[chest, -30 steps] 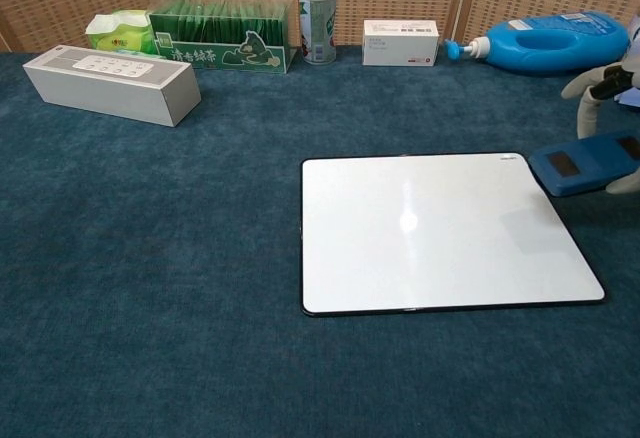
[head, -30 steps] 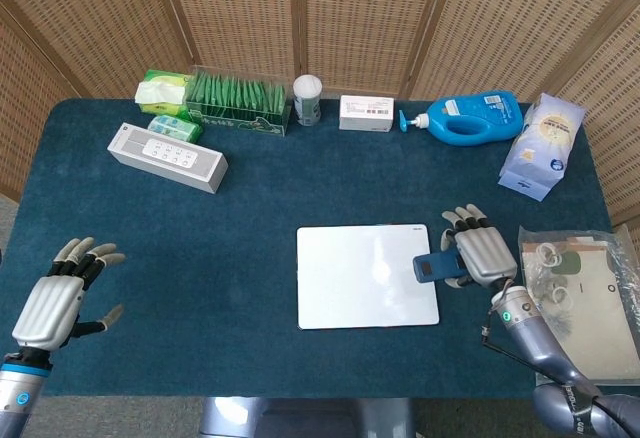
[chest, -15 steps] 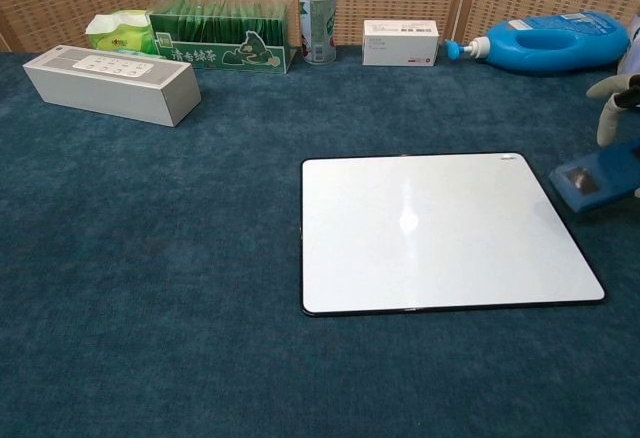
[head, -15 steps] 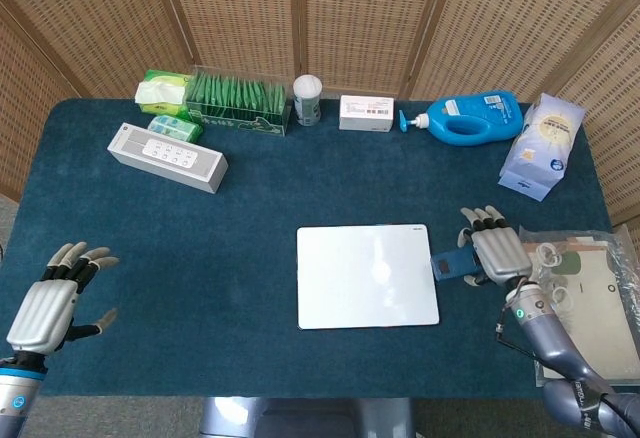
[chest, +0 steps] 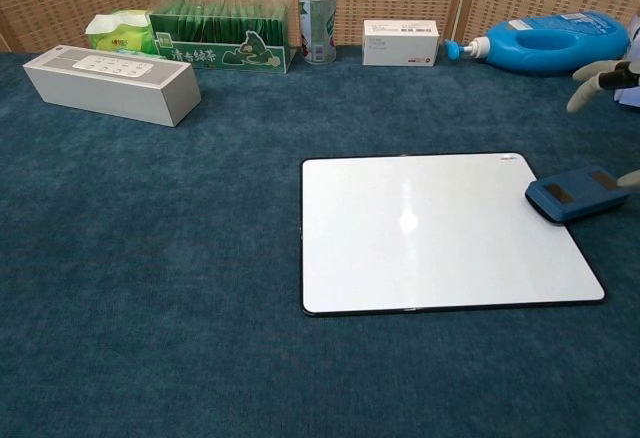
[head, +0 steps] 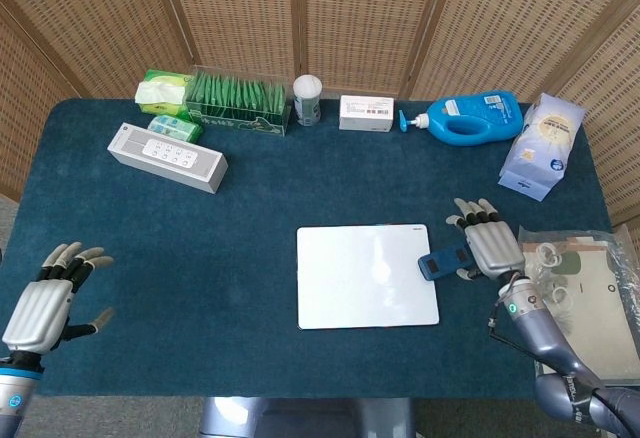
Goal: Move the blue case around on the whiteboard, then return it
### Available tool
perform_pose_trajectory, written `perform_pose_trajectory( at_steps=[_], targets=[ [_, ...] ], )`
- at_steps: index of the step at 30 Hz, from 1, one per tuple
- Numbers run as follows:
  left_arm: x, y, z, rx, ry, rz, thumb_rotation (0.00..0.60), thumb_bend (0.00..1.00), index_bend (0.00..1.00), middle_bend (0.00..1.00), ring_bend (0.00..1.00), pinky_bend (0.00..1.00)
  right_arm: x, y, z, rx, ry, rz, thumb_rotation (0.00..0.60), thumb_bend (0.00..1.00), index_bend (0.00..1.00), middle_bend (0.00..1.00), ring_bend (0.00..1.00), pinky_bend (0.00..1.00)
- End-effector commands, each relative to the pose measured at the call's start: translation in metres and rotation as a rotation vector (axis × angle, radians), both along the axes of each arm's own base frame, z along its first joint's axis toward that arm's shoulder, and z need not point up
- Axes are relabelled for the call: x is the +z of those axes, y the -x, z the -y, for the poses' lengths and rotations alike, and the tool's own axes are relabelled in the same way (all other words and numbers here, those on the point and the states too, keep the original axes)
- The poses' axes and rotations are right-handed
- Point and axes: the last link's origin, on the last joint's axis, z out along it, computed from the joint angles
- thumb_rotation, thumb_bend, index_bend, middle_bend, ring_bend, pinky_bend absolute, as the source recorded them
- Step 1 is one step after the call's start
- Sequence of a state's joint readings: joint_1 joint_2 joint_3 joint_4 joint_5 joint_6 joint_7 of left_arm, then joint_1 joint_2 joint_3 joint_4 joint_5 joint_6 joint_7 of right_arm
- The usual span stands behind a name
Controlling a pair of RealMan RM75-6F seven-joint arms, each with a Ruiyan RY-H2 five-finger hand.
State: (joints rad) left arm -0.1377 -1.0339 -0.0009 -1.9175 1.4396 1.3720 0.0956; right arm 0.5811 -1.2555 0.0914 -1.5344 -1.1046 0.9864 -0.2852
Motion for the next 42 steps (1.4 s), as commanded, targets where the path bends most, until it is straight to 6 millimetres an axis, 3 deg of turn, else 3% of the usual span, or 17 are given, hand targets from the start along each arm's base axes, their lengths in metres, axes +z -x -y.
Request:
perform_pose_trajectory(
  at_steps=[1,7,15,30,34,42],
  targets=[
    [0.003,0.001,-0.001,0.003,-0.009,0.002,0.6,0.33,0.23,0.2,0.07,0.0,0.006,-0.007,-0.002,0.016,0.029,0.031,0.6,0.0,0.21,0.03,0.0,0.0],
    [0.007,0.005,0.002,0.018,-0.019,0.008,0.6,0.33,0.23,0.2,0.07,0.0,0.022,-0.015,-0.01,0.035,0.108,0.138,0.6,0.02,0.21,0.03,0.0,0.0],
    [0.013,0.013,0.008,0.026,-0.039,0.022,0.6,0.33,0.23,0.2,0.07,0.0,0.044,-0.004,-0.038,0.059,0.219,0.191,0.6,0.04,0.24,0.04,0.0,0.0],
    [0.015,0.033,0.019,0.059,-0.083,0.064,0.6,0.33,0.24,0.2,0.07,0.0,0.077,0.036,-0.115,-0.034,0.338,0.11,0.6,0.04,0.3,0.06,0.0,0.0],
    [0.02,0.041,0.025,0.067,-0.117,0.068,0.6,0.33,0.26,0.2,0.07,0.0,0.088,0.057,-0.145,-0.095,0.372,0.057,0.6,0.04,0.3,0.06,0.0,0.0],
    [0.018,0.043,0.032,0.058,-0.125,0.076,0.6,0.33,0.28,0.21,0.07,0.0,0.09,0.068,-0.166,-0.128,0.405,0.049,0.6,0.04,0.31,0.06,0.0,0.0]
  ],
)
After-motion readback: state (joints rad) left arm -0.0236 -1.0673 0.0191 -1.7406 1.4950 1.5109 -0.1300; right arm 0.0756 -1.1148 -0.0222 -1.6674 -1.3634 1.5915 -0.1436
